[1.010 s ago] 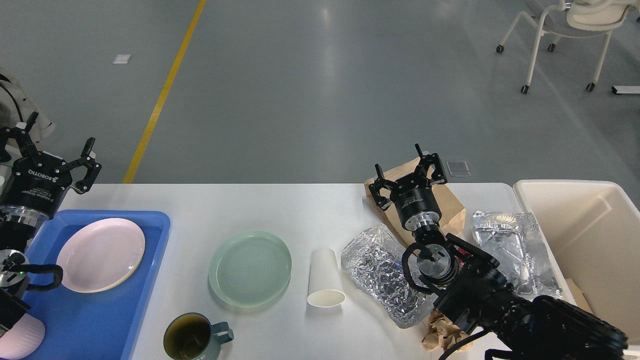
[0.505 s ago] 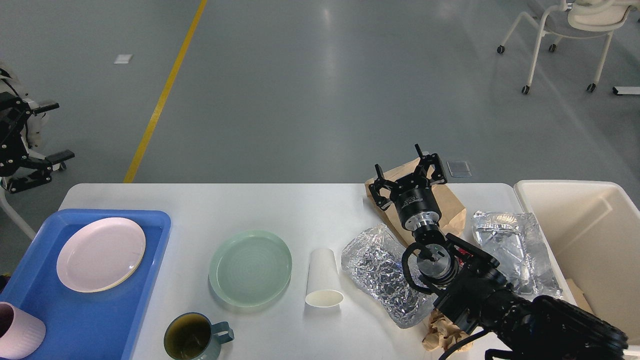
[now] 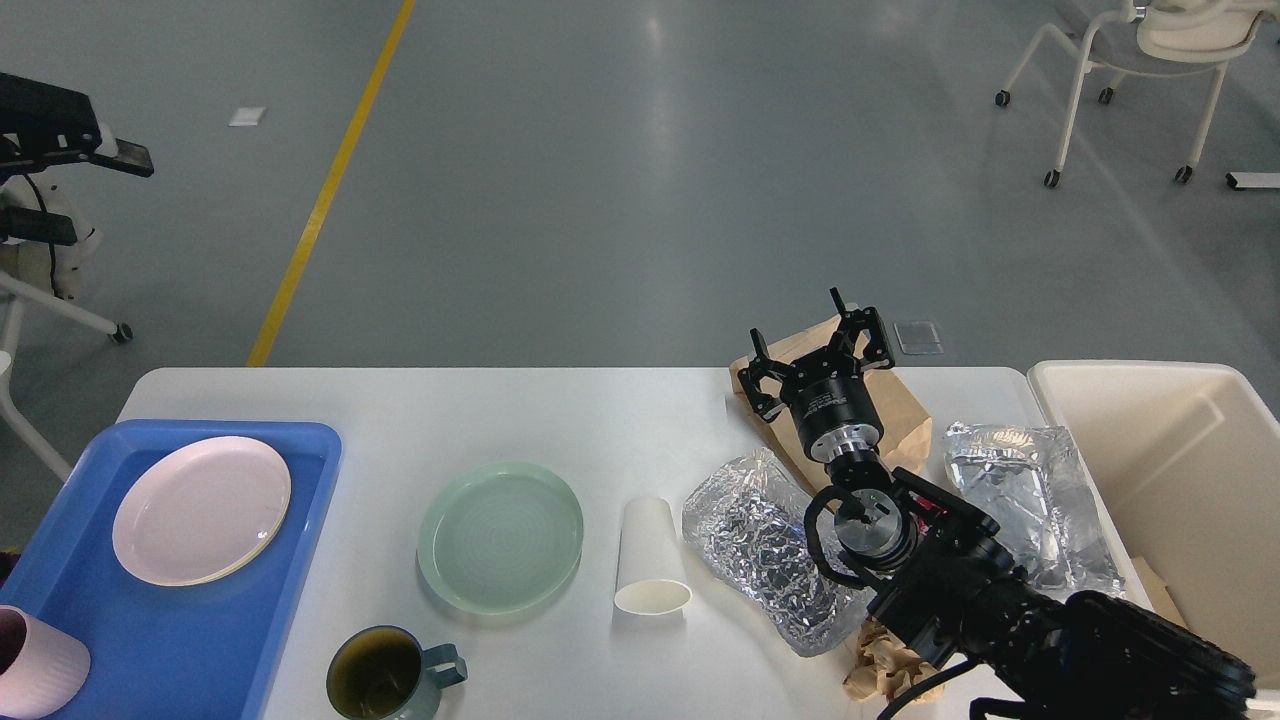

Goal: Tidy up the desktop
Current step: 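Raise the left gripper away from the blue tray, then lower the left gripper and grasp the dark mug handle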

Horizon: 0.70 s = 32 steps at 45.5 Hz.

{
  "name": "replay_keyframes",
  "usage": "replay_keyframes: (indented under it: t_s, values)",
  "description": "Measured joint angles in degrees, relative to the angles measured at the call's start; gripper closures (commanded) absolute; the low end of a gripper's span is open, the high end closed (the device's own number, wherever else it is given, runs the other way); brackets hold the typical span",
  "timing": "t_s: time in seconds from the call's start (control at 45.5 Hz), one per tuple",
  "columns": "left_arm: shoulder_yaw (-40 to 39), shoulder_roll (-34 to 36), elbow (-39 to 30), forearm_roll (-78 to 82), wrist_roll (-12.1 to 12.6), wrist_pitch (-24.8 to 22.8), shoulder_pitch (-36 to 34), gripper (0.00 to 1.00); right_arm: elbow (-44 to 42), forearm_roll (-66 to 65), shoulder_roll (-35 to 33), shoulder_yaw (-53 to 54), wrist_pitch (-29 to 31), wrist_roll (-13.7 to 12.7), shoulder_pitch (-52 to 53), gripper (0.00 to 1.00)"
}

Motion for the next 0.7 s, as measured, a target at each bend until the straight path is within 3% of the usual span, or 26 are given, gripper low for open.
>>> replay_keyframes:
  t_s: [0.198, 0.351, 0.571, 0.703]
  values:
    - [3.97, -13.06, -16.64, -0.46, -1.35, 10.57, -8.31, 0.01, 0.07, 0.0, 0.0, 0.0, 0.0, 0.0, 0.05, 0.0]
    - [0.99, -17.66, -22.62, -1.21, -1.98, 10.91, -8.89, 0.01, 0.01, 0.0, 0.0, -0.01, 0.0, 0.0, 0.05, 0.0]
    - [0.84, -22.43, -30.1, -2.28, -2.71, 7.07, -4.61, 0.01, -0.01, 0.0, 0.0, -0.04, 0.0, 0.0, 0.02, 0.0]
    - [0.82, -24.23, -30.68, -1.01, -1.8, 11.75, 2.37, 0.01, -0.01, 0.0, 0.0, -0.01, 0.0, 0.0, 0.0, 0.0]
